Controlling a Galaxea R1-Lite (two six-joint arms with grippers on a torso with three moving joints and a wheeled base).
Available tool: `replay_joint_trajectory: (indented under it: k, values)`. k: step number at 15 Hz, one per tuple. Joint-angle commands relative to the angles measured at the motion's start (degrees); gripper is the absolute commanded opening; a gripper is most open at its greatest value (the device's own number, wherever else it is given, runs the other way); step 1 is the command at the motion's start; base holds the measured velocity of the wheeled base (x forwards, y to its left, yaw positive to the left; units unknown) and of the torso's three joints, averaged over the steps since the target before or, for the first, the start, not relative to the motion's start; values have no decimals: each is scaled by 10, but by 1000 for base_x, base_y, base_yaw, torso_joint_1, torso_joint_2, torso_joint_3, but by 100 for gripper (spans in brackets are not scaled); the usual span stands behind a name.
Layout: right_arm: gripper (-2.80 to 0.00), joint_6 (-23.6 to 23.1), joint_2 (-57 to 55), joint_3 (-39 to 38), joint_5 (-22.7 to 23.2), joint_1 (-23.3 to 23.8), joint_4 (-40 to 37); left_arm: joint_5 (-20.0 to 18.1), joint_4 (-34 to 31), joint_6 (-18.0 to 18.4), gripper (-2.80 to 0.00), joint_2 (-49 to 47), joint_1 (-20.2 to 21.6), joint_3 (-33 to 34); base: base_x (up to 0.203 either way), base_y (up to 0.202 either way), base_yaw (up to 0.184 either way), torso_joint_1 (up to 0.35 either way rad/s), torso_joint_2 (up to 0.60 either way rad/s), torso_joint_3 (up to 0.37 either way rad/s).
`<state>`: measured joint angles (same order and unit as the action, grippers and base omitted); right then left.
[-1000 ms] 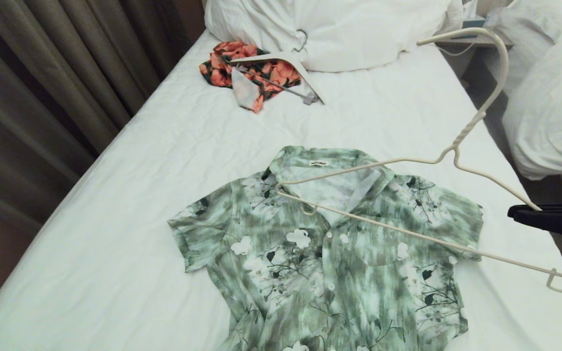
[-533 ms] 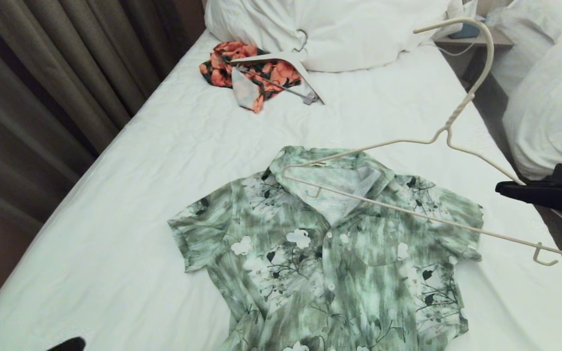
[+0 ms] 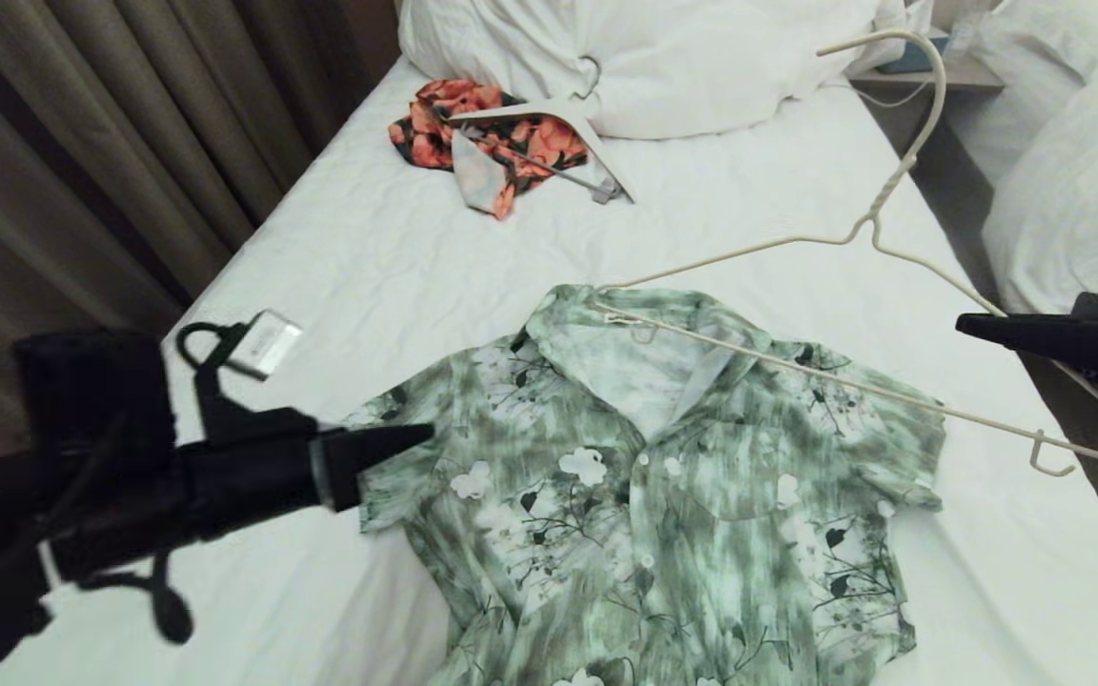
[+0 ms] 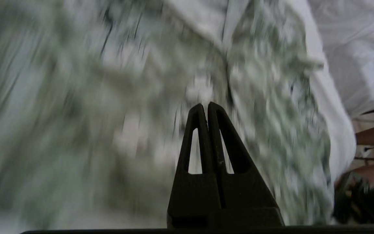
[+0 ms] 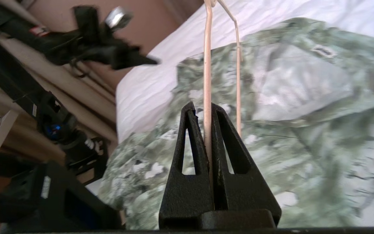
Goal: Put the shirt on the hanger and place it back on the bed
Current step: Lift the shirt and hanger
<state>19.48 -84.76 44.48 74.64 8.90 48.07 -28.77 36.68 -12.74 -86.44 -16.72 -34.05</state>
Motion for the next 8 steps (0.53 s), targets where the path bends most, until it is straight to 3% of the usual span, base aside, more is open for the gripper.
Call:
replay_joint_trajectory:
  k: [1,5,6,8]
  values:
    - [-280,1,-18,7,4,13,3,4,17,-10,-280,-151,-27,-99,0,0,0,0,0,0]
    - [-280,1,-58,8,4,28,42,63,29,-21,-280,-272,-68,-232,0,0,0,0,0,0]
    - [-280,1,-64,10,4,30,47,78,30,-21,0,-290,-73,-252,0,0,0,0,0,0]
    - [-280,2,-77,24,4,33,48,99,30,-19,0,-314,-69,-287,0,0,0,0,0,0]
